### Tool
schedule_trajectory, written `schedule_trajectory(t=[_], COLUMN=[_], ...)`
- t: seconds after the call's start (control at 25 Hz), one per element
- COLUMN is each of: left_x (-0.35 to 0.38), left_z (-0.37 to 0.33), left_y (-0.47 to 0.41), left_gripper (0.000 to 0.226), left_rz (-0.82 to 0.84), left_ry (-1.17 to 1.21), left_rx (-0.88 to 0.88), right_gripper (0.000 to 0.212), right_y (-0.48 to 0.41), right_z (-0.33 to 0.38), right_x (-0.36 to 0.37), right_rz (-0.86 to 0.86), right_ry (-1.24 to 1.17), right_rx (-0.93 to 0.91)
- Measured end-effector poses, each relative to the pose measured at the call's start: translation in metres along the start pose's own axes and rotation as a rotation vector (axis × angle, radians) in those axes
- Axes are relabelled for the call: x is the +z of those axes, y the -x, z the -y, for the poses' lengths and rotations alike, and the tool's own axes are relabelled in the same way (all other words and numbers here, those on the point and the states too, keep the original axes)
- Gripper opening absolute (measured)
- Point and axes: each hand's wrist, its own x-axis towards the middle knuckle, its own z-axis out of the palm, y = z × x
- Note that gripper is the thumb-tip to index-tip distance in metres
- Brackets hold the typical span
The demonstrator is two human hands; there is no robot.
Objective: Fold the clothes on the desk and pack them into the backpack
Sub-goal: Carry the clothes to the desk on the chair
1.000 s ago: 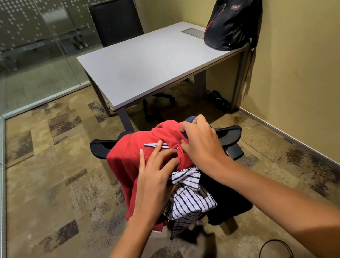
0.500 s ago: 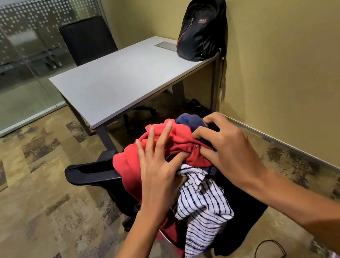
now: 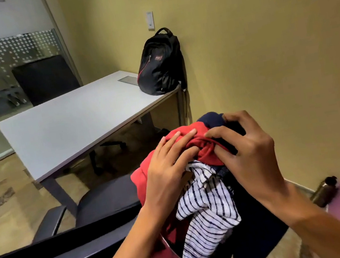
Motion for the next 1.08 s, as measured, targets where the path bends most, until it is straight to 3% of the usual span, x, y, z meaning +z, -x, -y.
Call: schedule_trajectory(t=[0.12, 0.24, 0.44, 0.6, 0.84, 1.08], left_x=[0.048, 0.087, 0.147, 0.192, 0.244, 0.252], left_z=[0.003, 0.008, 0.038, 0.078, 0.184, 0.294], left_y=[-0.035, -0.063, -0.1, -0.126, -0.174, -0.222], left_gripper=[0.061, 0.075, 0.06, 0.067, 0.054, 0.054], left_rz=[-0.047, -0.023, 0.024, -0.019, -0.058, -0.072], left_ry=[0.133, 0.163, 0.075, 0.095, 0.087, -0.035], left_rx=[-0.055, -0.101, -0.096, -0.125, -0.111, -0.105], right_gripper=[0.024, 0.023, 0.021, 0.022, 0.014, 0.024], right_y=[-0.012, -0.024, -0.055, -0.087, -0.157, -0.235], right_z=[-0.056, -0.102, -0.167, -0.215, -0.279, -0.313], right_x=[0.004, 0.014, 0.043, 0.08, 0.176, 0.277], right_rz=[-0.03, -0.028, -0.023, -0.018, -0.014, -0.042], right_ry=[0.033, 0.074, 0.111, 0.136, 0.106, 0.008], right_rx=[-0.014, -0.039, -0.1, -0.128, -0.196, -0.288])
